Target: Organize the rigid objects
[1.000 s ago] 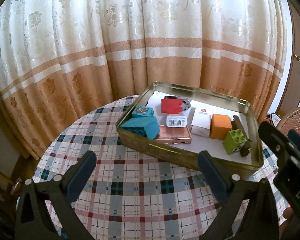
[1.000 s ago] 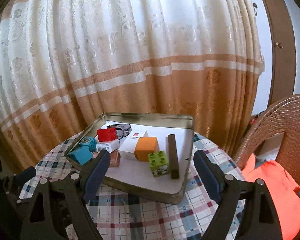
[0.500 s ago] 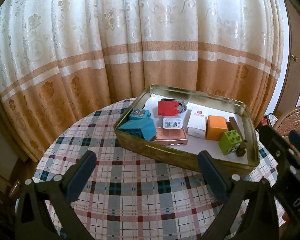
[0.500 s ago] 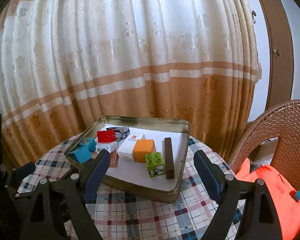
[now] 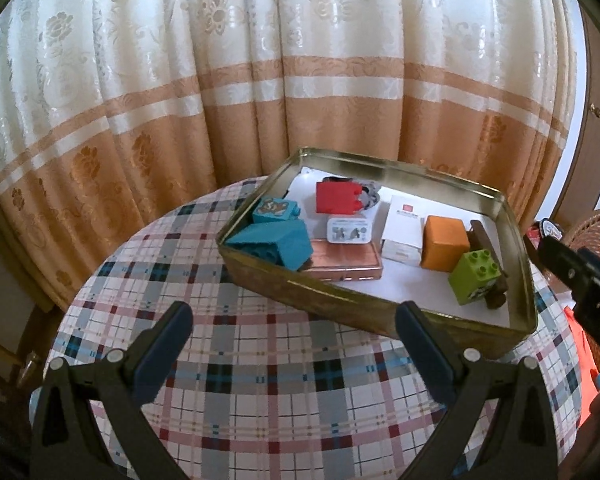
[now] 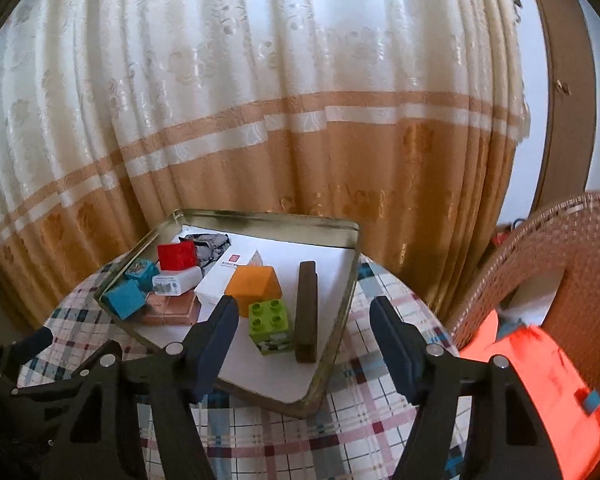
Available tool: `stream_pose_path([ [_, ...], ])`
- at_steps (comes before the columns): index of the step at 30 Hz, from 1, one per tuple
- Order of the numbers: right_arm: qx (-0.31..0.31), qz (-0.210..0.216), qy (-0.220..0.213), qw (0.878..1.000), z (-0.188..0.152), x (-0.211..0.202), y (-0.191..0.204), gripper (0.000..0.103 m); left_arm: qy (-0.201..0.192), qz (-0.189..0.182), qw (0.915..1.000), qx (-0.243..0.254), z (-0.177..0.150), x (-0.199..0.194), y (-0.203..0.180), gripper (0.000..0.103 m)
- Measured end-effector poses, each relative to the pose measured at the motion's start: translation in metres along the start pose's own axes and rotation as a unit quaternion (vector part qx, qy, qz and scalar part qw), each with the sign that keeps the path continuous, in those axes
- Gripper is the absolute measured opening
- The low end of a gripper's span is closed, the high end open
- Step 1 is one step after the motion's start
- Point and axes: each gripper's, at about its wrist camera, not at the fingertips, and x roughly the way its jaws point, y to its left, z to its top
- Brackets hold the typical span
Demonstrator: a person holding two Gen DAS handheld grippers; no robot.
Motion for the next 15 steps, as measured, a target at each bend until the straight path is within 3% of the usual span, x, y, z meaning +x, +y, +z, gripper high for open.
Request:
stream_pose_path([
  [6, 0.021, -0.006, 0.002, 1.000, -0.012, -0.010, -0.004, 0.080, -0.006, 0.000, 0.9999, 0.009, -0.001, -0.005, -0.004, 0.103],
  [15, 0.024, 0.003, -0.007, 1.000, -0.008, -0.022, 0.000, 0.080, -0.012, -0.005, 0.9999, 0.006, 0.000, -0.019, -0.003, 0.103],
])
